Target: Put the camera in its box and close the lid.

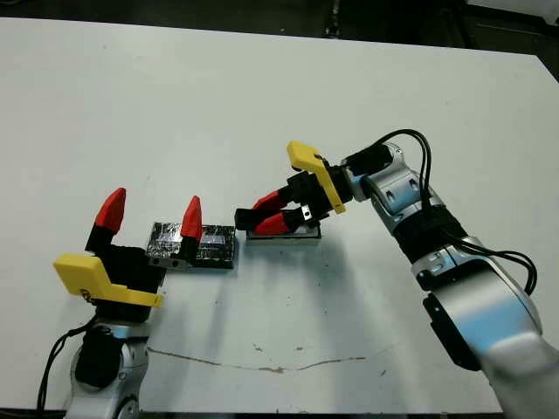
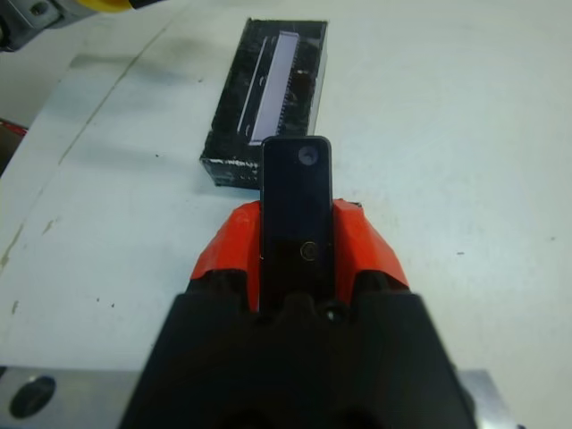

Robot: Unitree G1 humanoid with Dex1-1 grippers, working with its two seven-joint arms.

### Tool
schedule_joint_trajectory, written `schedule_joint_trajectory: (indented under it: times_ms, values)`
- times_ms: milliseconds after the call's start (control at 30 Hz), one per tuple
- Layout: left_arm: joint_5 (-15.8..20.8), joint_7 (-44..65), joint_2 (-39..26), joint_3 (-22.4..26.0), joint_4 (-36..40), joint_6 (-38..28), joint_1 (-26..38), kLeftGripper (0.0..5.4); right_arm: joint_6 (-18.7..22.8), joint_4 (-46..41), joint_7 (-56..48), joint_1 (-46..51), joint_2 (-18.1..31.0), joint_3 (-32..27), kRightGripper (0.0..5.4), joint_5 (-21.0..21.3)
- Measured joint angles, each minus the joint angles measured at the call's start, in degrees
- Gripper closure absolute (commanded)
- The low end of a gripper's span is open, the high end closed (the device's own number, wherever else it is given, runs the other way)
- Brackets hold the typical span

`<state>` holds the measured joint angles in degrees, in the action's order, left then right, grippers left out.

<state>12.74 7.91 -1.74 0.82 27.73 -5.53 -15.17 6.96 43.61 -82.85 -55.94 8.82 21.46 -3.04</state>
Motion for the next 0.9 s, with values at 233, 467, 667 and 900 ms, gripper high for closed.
schedule_joint_trajectory:
  times_ms: [233,467,667,900]
  values:
    - [0.5,0.1,0.0,-0.1,-0.1,0.0,0.0,0.0,-0.9,1.1,-0.1,0.0,0.7,-0.4,3.75,0.6]
    - [0.8,0.2,0.0,0.0,-0.2,0.0,0.3,0.0,-0.8,1.3,-0.5,0.0,1.6,-1.1,3.75,0.6]
    - [0.3,0.2,-0.1,0.0,-0.2,0.0,0.3,0.0,-0.8,1.2,-0.7,0.8,2.1,-1.8,3.75,0.5]
    - [0.2,0.2,-0.1,0.1,-0.2,0.0,0.2,0.0,-4.7,0.5,-0.9,2.6,3.0,-2.2,3.75,0.6]
